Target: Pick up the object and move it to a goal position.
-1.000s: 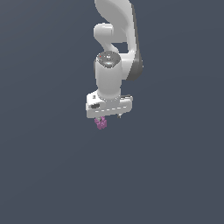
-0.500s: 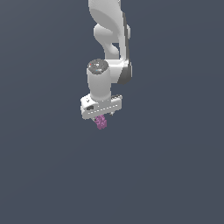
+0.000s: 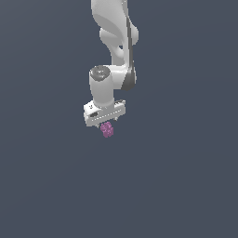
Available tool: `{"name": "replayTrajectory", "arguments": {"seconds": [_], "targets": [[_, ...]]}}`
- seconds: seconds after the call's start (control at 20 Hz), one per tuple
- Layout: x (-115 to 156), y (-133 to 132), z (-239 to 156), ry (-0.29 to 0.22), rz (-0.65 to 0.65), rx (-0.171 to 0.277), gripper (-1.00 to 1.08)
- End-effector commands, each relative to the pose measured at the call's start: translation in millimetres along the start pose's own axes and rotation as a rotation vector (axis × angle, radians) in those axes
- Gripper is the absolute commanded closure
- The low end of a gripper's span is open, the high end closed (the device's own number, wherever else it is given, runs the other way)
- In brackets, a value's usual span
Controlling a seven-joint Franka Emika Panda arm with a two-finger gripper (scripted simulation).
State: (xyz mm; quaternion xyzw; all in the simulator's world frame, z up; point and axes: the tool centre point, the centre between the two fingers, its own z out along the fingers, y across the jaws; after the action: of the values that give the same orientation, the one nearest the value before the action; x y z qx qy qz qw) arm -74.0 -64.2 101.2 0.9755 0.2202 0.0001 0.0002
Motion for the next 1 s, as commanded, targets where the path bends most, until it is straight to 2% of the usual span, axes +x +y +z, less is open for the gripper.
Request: {"name": "replayTrajectory", "arguments": {"seconds": [0.0,0.3,0.95], "targets": [[-2.0,0.2,1.4,0.000,-0.008,0.000,-0.92],[-1.7,0.1,6.5,0.000,-0.005,0.000,-0.92],[-2.6,0.0,51.4,0.000,-0.008,0.001,-0.92]]}}
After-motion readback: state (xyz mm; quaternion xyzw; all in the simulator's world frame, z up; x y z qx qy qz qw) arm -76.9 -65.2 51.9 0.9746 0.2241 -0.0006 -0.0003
